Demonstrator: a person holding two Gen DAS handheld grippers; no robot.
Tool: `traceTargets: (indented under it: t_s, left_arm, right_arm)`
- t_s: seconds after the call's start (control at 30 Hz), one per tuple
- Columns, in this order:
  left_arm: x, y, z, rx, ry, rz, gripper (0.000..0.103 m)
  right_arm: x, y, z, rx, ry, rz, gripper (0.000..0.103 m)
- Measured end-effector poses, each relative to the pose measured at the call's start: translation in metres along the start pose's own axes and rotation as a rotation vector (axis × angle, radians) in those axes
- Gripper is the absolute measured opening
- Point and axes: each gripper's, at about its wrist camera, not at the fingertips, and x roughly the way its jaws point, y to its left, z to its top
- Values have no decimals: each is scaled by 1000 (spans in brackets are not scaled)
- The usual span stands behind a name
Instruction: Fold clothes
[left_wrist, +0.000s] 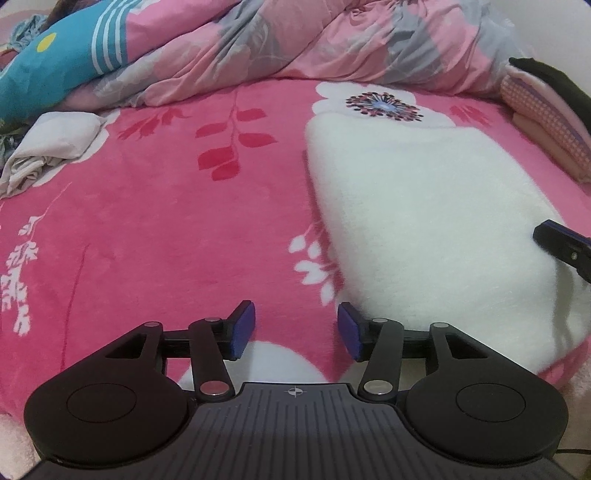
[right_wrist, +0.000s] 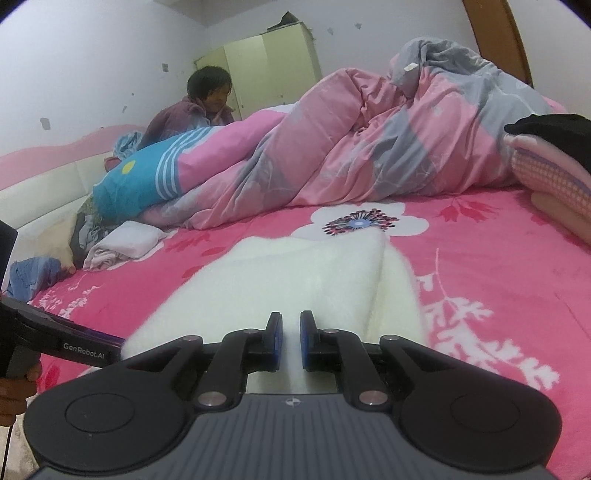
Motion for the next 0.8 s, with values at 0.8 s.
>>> traceTargets:
  t_s: [0.8]
  left_arm:
    - [-45,-1,-12,-34,-326,-132,54]
  right_arm:
    - [0,-2,-7,0,-23,5,9]
